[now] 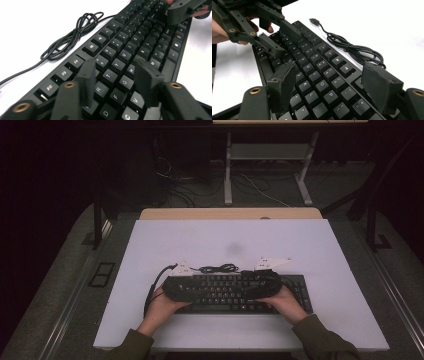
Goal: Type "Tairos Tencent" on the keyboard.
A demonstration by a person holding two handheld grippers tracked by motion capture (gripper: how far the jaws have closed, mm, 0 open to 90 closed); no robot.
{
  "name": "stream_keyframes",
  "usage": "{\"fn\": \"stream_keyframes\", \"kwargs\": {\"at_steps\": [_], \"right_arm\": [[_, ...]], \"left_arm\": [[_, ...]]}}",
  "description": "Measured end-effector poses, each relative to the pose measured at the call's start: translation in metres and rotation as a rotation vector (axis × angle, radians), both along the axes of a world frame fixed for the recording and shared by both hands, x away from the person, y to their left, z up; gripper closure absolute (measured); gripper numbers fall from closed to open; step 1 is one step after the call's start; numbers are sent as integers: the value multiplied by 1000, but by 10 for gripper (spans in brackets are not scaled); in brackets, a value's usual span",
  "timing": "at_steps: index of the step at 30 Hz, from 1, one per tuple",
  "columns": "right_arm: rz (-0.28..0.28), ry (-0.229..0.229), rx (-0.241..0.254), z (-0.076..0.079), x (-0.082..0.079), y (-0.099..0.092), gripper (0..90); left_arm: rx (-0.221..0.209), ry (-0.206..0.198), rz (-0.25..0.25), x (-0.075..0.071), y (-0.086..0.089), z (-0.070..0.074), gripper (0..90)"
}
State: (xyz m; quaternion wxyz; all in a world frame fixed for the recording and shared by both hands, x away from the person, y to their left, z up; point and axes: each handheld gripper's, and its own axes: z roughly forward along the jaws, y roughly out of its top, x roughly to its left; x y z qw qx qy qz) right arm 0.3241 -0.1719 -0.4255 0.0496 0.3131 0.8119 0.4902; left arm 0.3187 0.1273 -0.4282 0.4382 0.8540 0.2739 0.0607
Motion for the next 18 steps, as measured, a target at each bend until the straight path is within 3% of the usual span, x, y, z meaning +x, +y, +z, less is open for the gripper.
{"fn": "stream_keyframes", "kwargs": {"at_steps": [12,18], "right_arm": [[-10,-19,17,5,-7,-13,258],[-19,-26,25,5,-11,-25,232]], "left_arm": [[-38,-23,11,-12,18,5,282],[-35,-39,18,-17,23,9,202]]}}
